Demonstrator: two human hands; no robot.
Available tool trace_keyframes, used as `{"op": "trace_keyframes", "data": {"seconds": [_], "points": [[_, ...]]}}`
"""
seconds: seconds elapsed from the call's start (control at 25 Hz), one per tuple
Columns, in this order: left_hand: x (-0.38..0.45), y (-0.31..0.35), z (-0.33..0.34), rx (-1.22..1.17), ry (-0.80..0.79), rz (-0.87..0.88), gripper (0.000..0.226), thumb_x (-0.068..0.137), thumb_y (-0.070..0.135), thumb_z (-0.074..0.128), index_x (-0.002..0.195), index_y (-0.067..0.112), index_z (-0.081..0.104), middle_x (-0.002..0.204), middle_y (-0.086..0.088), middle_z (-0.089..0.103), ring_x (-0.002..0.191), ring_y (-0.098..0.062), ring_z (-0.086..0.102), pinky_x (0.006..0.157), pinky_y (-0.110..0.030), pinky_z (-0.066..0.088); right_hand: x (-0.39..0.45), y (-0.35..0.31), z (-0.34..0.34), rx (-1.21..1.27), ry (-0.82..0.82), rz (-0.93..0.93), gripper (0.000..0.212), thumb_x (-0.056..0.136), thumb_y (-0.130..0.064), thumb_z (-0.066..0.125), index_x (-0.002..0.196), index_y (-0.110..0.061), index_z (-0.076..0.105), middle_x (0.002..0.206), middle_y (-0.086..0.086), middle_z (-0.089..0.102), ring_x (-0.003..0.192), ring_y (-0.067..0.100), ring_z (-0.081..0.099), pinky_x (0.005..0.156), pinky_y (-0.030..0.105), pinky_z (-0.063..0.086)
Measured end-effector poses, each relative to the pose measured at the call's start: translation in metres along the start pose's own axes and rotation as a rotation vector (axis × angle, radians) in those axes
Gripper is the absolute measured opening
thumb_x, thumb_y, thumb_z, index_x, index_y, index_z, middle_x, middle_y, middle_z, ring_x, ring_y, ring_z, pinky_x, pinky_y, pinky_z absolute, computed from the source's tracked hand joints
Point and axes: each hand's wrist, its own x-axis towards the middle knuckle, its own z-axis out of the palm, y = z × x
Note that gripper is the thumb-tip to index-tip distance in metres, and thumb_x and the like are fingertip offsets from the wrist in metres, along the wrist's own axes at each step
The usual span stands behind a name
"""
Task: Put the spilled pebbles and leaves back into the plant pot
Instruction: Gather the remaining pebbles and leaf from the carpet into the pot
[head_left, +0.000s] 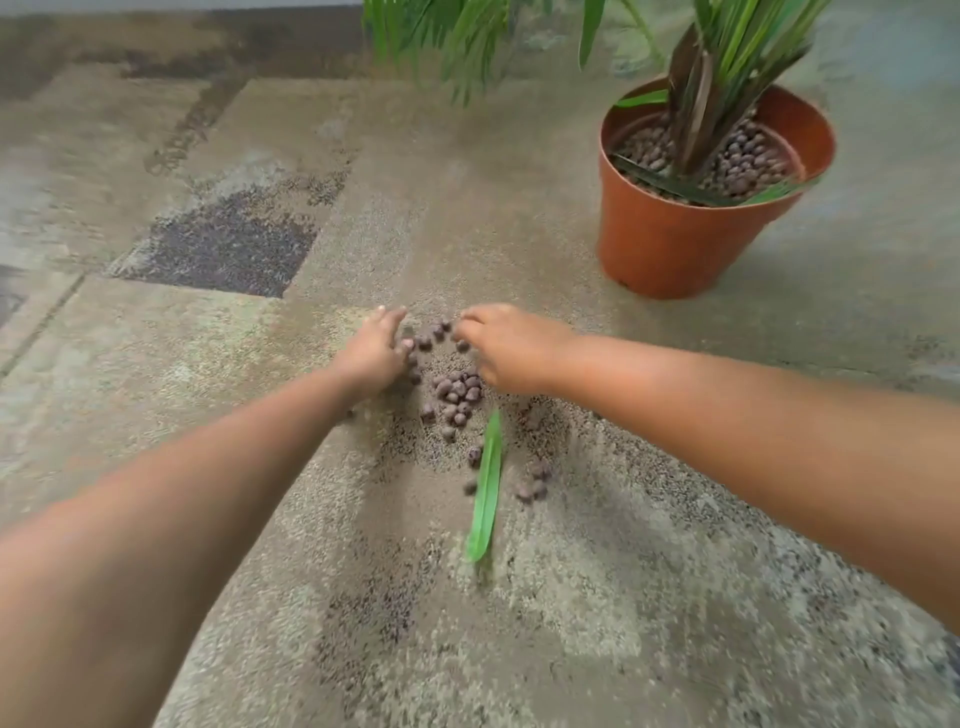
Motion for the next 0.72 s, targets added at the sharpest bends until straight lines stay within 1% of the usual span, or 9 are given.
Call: {"op": "trace_keyframes", "data": {"seconds": [0.08, 0.12, 0.2, 0.24, 0.32, 0.44, 0.6, 0.68, 0.72], "points": [[-0.009, 0.006, 0.024, 0.054, 0.073, 0.038, 0.048, 0.093, 0.020, 0.041, 0.140, 0.018, 0.031, 0.150, -0.004, 0.025, 0.138, -0.023, 0.022, 0.113, -0.045, 0.020, -0.004, 0.004, 0.016, 0.038, -0.045, 0.058, 0.050, 0.089, -0.012, 0.052, 0.137, -0.018, 0.037, 0.140, 0.004, 0.041, 0.127, 0.022, 0.039, 0.095, 0.031, 0.044], [-0.012, 0.008, 0.034, 0.091, 0.143, 0.074, 0.046, 0.093, 0.022, 0.042, 0.138, 0.017, 0.034, 0.146, -0.005, 0.033, 0.135, -0.022, 0.027, 0.112, -0.043, 0.022, -0.008, 0.006, 0.024, 0.058, -0.073, 0.090, 0.053, 0.091, -0.020, 0.052, 0.140, -0.018, 0.033, 0.146, 0.006, 0.034, 0.133, 0.024, 0.032, 0.102, 0.035, 0.036], [-0.016, 0.011, 0.049, 0.091, 0.290, 0.126, 0.041, 0.091, 0.019, 0.045, 0.132, 0.015, 0.042, 0.135, -0.004, 0.047, 0.128, -0.020, 0.036, 0.108, -0.037, 0.028, -0.021, 0.009, 0.039, 0.087, -0.085, 0.110, 0.054, 0.093, -0.028, 0.048, 0.142, -0.017, 0.028, 0.153, 0.006, 0.020, 0.140, 0.026, 0.014, 0.111, 0.039, 0.017], [-0.017, 0.012, 0.052, 0.064, 0.348, 0.132, 0.038, 0.091, 0.016, 0.046, 0.128, 0.014, 0.046, 0.130, -0.003, 0.051, 0.124, -0.020, 0.038, 0.104, -0.035, 0.030, -0.027, 0.009, 0.044, 0.100, -0.062, 0.103, 0.052, 0.094, -0.026, 0.047, 0.142, -0.018, 0.028, 0.153, 0.005, 0.018, 0.141, 0.025, 0.012, 0.111, 0.039, 0.015], [-0.020, 0.014, 0.056, -0.009, 0.419, 0.127, 0.029, 0.089, 0.009, 0.047, 0.116, 0.015, 0.056, 0.120, -0.001, 0.056, 0.115, -0.019, 0.043, 0.093, -0.030, 0.034, -0.038, 0.008, 0.050, 0.111, 0.021, 0.073, 0.047, 0.094, -0.018, 0.046, 0.139, -0.019, 0.034, 0.150, 0.003, 0.028, 0.139, 0.023, 0.022, 0.109, 0.038, 0.023], [-0.031, 0.016, 0.058, -0.077, 0.421, 0.138, 0.023, 0.087, 0.004, 0.048, 0.100, 0.016, 0.063, 0.107, 0.001, 0.057, 0.101, -0.015, 0.047, 0.082, -0.025, 0.035, -0.049, 0.002, 0.046, 0.115, 0.109, 0.007, 0.044, 0.090, -0.010, 0.051, 0.132, -0.020, 0.045, 0.133, 0.003, 0.050, 0.121, 0.021, 0.046, 0.094, 0.032, 0.045], [-0.042, 0.018, 0.054, -0.120, 0.380, 0.136, 0.020, 0.086, 0.003, 0.053, 0.095, 0.015, 0.066, 0.102, 0.004, 0.052, 0.092, -0.013, 0.050, 0.076, -0.022, 0.037, -0.046, -0.010, 0.040, 0.056, 0.090, -0.021, 0.045, 0.086, 0.002, 0.050, 0.127, -0.018, 0.051, 0.117, 0.007, 0.056, 0.108, 0.024, 0.049, 0.081, 0.036, 0.049], [-0.045, 0.024, 0.048, -0.102, 0.325, 0.118, 0.021, 0.085, 0.004, 0.055, 0.098, 0.015, 0.066, 0.108, -0.001, 0.054, 0.090, -0.011, 0.048, 0.076, -0.022, 0.037, -0.045, -0.014, 0.037, 0.032, 0.087, -0.033, 0.037, 0.086, 0.001, 0.048, 0.119, -0.014, 0.055, 0.106, 0.008, 0.058, 0.099, 0.026, 0.053, 0.073, 0.034, 0.048], [-0.047, 0.027, 0.045, -0.108, 0.298, 0.091, 0.021, 0.085, 0.004, 0.055, 0.098, 0.016, 0.066, 0.111, -0.003, 0.055, 0.089, -0.012, 0.049, 0.076, -0.023, 0.039, -0.045, -0.015, 0.035, 0.056, 0.087, -0.034, 0.033, 0.086, -0.001, 0.049, 0.116, -0.013, 0.057, 0.103, 0.009, 0.060, 0.095, 0.026, 0.055, 0.073, 0.035, 0.049]]}}
